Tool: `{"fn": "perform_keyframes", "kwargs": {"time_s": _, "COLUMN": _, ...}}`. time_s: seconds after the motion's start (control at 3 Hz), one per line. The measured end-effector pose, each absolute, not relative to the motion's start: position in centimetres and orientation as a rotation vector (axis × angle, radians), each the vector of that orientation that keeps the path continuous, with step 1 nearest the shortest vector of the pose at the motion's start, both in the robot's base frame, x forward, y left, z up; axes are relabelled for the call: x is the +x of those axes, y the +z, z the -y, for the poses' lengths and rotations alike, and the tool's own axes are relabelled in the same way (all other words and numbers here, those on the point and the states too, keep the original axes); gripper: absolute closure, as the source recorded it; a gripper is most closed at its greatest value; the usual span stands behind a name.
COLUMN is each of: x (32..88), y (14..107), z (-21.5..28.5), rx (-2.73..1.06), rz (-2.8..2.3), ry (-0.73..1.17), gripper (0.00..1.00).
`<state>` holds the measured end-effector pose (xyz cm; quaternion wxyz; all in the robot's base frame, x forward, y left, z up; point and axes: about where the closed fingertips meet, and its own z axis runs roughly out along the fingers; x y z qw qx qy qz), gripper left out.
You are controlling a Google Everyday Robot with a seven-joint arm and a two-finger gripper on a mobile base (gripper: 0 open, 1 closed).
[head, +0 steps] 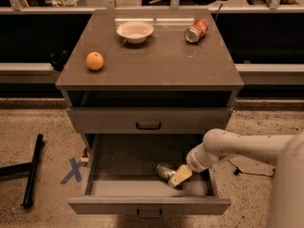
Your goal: Place 7up can into middle drawer
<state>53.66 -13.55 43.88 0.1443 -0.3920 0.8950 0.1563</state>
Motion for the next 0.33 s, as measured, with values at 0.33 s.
{"fn": "perform_keyframes", "kwargs": {"time_s": 0.33, "x": 51.81, "y": 48.13, "z": 16.12, "rx": -1.059, "rz": -2.500, "ry": 0.478, "gripper": 0.00}}
